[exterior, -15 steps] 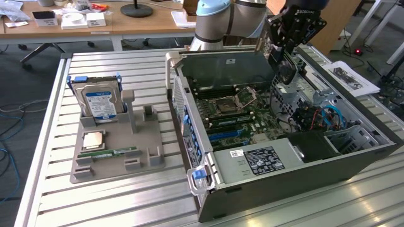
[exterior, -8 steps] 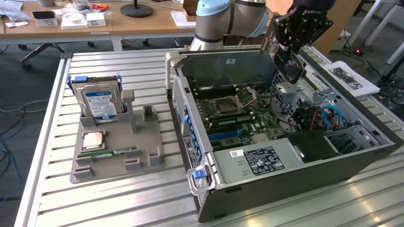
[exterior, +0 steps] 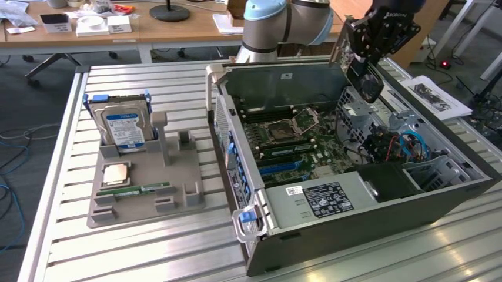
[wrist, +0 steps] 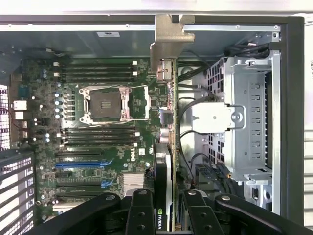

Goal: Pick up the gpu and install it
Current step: 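Pick up the gpu and move the gpu toward the slot, then insert the gpu into the slot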

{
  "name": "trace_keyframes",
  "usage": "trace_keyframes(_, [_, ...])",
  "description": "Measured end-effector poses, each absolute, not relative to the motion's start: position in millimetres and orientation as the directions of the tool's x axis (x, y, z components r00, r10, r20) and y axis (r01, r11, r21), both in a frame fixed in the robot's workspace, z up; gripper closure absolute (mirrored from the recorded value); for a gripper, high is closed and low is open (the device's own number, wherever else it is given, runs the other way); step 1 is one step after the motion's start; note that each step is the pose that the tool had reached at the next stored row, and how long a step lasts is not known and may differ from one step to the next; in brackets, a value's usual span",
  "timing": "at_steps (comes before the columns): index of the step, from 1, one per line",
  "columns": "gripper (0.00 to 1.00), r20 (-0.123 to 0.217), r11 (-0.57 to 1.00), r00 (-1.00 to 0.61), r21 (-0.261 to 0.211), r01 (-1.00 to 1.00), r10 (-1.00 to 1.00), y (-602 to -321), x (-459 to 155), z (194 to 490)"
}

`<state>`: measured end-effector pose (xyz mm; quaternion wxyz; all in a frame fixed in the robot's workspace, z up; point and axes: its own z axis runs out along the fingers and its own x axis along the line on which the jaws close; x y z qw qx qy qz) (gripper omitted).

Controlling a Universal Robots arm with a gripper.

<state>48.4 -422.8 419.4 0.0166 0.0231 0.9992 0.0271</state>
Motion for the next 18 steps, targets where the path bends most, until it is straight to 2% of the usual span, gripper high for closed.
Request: trace_keyframes(18, [0.73, -0.032, 0.997, -0.998, 0.055, 0.045, 0.047, -422.9, 50.6, 419.3])
